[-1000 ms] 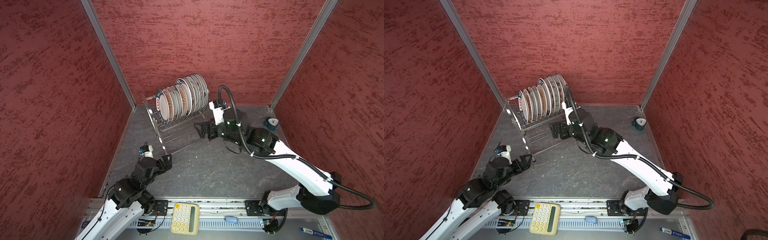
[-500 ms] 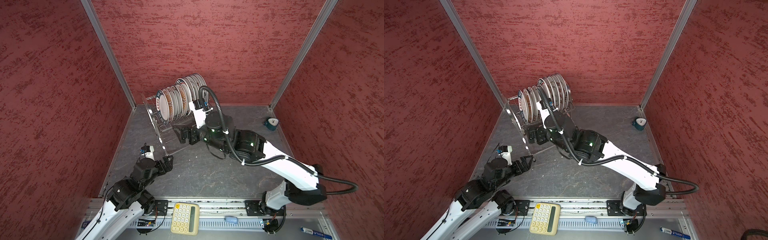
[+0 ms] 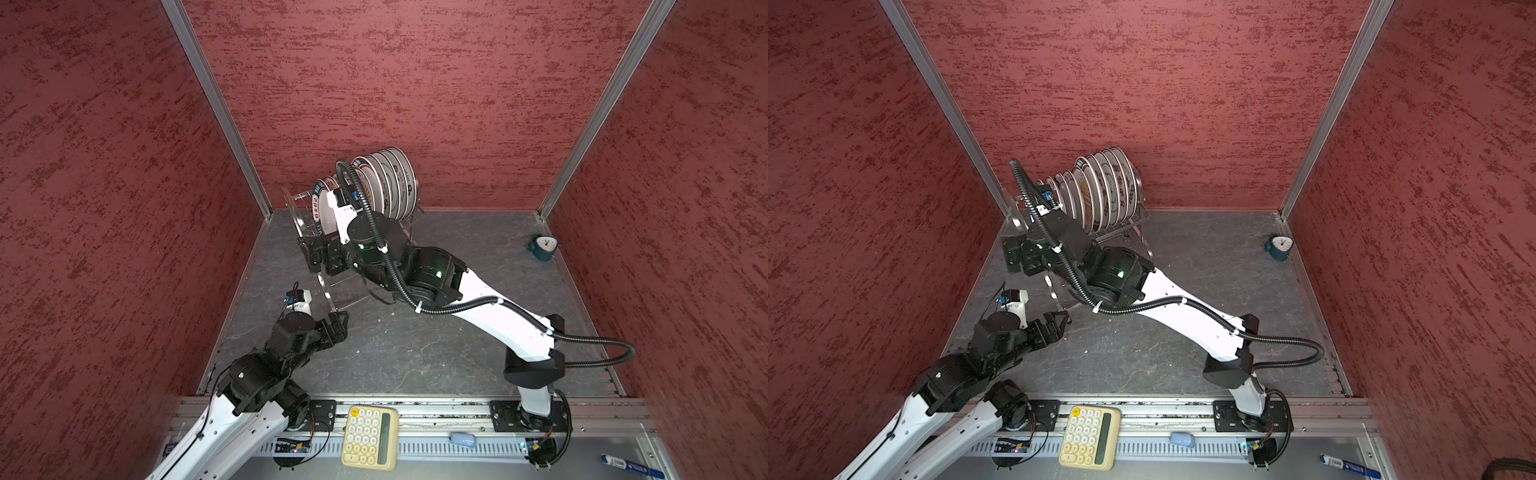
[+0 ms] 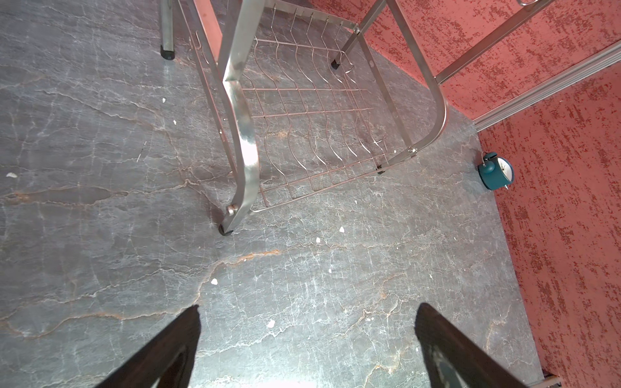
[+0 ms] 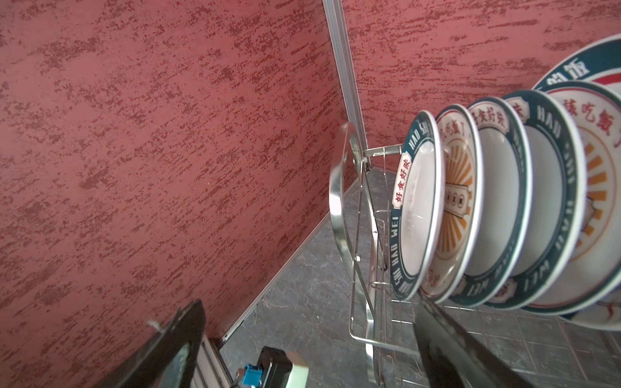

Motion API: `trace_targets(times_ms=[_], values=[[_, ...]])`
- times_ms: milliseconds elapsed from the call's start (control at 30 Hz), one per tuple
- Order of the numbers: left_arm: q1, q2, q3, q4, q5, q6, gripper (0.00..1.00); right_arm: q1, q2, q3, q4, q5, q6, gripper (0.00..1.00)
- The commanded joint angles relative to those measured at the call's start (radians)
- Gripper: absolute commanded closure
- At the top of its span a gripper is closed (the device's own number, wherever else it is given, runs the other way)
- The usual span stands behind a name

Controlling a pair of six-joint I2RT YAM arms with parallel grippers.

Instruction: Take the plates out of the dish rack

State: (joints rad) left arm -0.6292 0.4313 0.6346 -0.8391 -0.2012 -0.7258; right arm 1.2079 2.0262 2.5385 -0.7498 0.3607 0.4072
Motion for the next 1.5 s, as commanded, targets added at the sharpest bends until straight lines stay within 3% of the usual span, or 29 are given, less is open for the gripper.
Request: trace_targets(times_ms=[0, 567, 933, 1467], values=[[0.0, -0.001, 0.031, 0.022, 0.019, 0.014, 0.01, -0.008, 0.027, 0.06, -0.055, 0.055, -0.015, 0.05], [0.003, -0.003, 0.01, 0.04, 0.025, 0.018, 0.0, -0.068, 0.091, 0.016, 0.068, 0.047, -0.021, 0.17], [0.013, 0.001, 0.01, 0.043, 0.035, 0.019, 0.01, -0.09, 0.119, 0.017, 0.068, 0.102, -0.015, 0.22], [0.025, 0.014, 0.027, 0.025, 0.039, 0.019, 0.0, -0.119, 0.166, 0.018, 0.096, 0.169, -0.024, 0.4]])
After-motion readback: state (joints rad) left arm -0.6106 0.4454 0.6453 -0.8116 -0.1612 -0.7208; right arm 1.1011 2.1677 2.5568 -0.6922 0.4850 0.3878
